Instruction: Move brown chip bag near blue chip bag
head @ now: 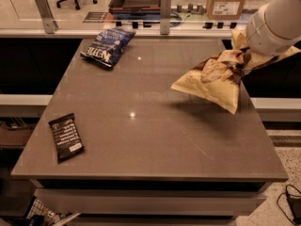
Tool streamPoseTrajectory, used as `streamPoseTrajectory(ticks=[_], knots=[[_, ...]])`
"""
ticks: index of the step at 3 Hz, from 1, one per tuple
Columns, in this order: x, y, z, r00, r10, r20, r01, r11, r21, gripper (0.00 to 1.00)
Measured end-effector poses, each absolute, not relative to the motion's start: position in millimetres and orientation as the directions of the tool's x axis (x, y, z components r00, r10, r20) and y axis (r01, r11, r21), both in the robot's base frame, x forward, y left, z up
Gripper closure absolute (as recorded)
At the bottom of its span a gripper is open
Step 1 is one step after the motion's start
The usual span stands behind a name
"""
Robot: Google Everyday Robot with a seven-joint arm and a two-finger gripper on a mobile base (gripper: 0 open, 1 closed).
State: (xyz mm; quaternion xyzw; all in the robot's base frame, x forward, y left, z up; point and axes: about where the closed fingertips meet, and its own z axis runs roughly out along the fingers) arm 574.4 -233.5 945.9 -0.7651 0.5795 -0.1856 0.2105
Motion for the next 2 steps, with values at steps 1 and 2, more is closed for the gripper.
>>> streamPoseTrajectory(ticks=[1,2], knots=[[610.4,-230.4,970.4,0.289,-0.955,0.060,-0.754,-0.266,-0.601,1.00],[646.0,-221.3,977.9,0.324,-0.946,0.032,-0.698,-0.262,-0.667,1.00]])
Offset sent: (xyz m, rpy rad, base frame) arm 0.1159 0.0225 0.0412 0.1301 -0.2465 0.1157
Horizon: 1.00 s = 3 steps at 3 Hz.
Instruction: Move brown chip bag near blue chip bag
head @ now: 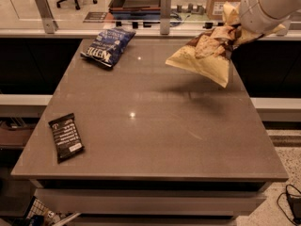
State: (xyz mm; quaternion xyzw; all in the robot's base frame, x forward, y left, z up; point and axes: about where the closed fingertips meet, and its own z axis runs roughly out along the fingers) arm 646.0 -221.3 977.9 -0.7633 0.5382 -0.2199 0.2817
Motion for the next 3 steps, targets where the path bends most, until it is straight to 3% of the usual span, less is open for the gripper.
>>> streamPoseTrajectory(ticks=[3], knots=[[721.2,-172.5,975.9,0.447,-0.892,-0.072,-0.582,-0.228,-0.780,1.00]])
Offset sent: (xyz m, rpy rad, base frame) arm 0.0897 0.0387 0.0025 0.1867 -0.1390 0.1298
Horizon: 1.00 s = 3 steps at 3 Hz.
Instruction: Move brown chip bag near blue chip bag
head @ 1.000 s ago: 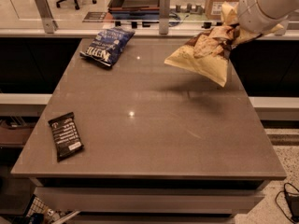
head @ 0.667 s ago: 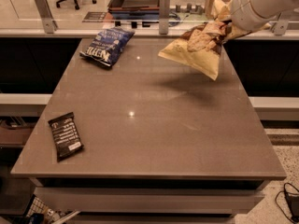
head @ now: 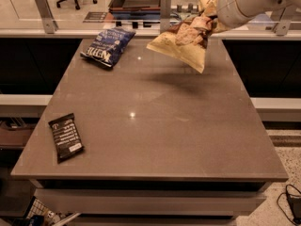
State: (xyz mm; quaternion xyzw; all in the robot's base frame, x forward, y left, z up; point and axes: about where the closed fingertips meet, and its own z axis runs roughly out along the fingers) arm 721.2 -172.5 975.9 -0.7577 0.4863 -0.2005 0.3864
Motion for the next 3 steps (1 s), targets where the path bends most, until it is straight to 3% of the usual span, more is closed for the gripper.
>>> streamPoseTrajectory(ticks=[3], knots=[[748.3,-102.5,960.2,0.564,-0.815,-0.134,-0.559,-0.258,-0.788,1.00]])
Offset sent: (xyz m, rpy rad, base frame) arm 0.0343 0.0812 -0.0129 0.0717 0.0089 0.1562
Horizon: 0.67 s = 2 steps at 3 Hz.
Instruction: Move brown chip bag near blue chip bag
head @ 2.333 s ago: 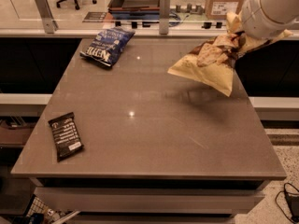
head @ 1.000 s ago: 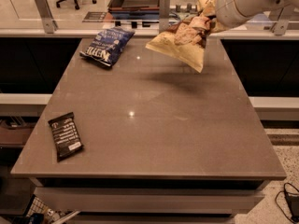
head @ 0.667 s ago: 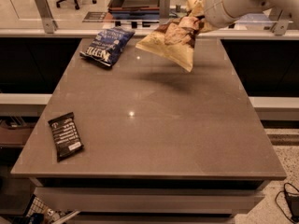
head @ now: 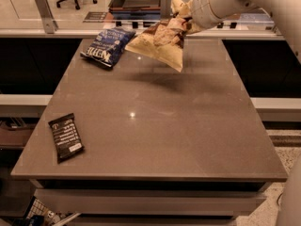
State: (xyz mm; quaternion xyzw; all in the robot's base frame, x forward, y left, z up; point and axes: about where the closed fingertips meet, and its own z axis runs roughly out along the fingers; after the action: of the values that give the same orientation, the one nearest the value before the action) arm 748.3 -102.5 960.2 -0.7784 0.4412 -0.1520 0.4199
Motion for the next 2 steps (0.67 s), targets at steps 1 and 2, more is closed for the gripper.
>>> streamPoseTrajectory(ticks=[1,2], knots=[[751.5,-93.1,957.0,0.588,-0.796,-0.145,-0.563,-0.273,-0.780,0.85],[754.2,-87.4,956.0,0.604,-0.781,-0.159,-0.565,-0.278,-0.777,0.61]])
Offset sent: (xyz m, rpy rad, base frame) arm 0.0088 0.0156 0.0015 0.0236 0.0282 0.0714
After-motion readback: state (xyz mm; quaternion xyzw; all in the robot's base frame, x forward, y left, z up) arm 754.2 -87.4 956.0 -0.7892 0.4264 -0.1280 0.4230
